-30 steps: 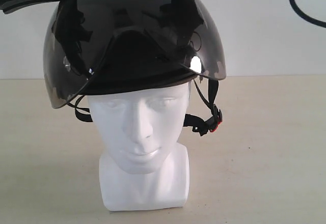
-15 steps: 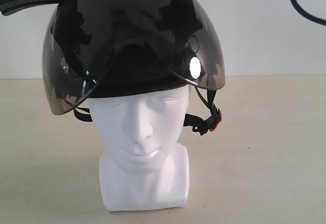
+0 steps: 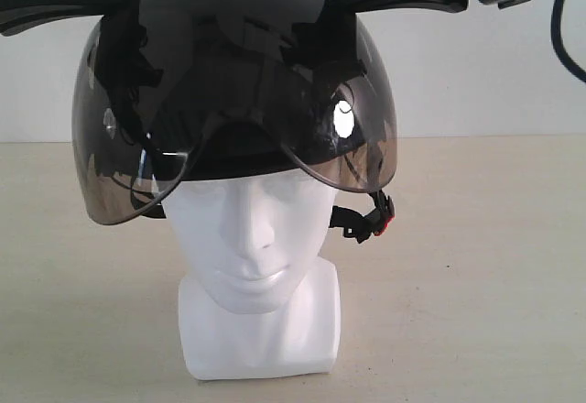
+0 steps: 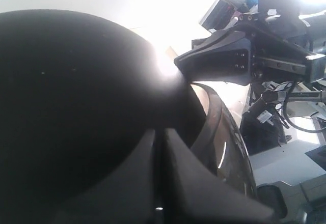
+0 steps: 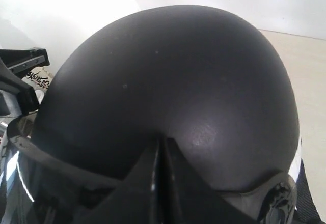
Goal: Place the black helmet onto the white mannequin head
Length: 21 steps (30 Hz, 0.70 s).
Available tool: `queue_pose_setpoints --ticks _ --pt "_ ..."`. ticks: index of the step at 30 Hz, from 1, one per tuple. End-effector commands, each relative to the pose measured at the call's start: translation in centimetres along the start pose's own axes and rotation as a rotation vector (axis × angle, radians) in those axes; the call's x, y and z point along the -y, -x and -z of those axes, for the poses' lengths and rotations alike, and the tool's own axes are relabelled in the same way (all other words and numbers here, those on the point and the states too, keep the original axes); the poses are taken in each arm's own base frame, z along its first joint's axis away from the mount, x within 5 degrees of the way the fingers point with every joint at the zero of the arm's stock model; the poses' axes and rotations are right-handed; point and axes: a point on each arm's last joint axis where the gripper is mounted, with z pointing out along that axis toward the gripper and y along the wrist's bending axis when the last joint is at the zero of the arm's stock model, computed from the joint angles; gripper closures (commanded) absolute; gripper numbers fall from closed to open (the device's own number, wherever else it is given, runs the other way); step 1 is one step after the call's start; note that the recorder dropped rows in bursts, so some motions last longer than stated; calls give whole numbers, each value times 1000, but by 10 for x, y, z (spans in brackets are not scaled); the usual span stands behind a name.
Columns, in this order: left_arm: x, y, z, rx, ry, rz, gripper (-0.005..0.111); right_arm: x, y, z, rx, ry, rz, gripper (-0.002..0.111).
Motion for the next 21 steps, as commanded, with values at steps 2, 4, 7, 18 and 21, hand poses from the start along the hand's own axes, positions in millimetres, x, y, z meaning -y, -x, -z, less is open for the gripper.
queue_pose_setpoints --ticks 2,4,7,18,21 --pt "-2 -10 -1 -91 23 -6 102 2 -24 -9 -195 35 29 108" --pt "-1 -10 0 -95 27 -4 102 2 -25 -9 -199 37 29 108" --pt "2 -10 1 -96 31 -1 102 2 -25 -8 -201 38 29 108" --pt "4 -14 3 -112 42 -3 102 -2 -27 -10 -222 58 27 108" --pt "3 -20 2 -120 41 15 102 -8 -30 -12 -238 75 45 108"
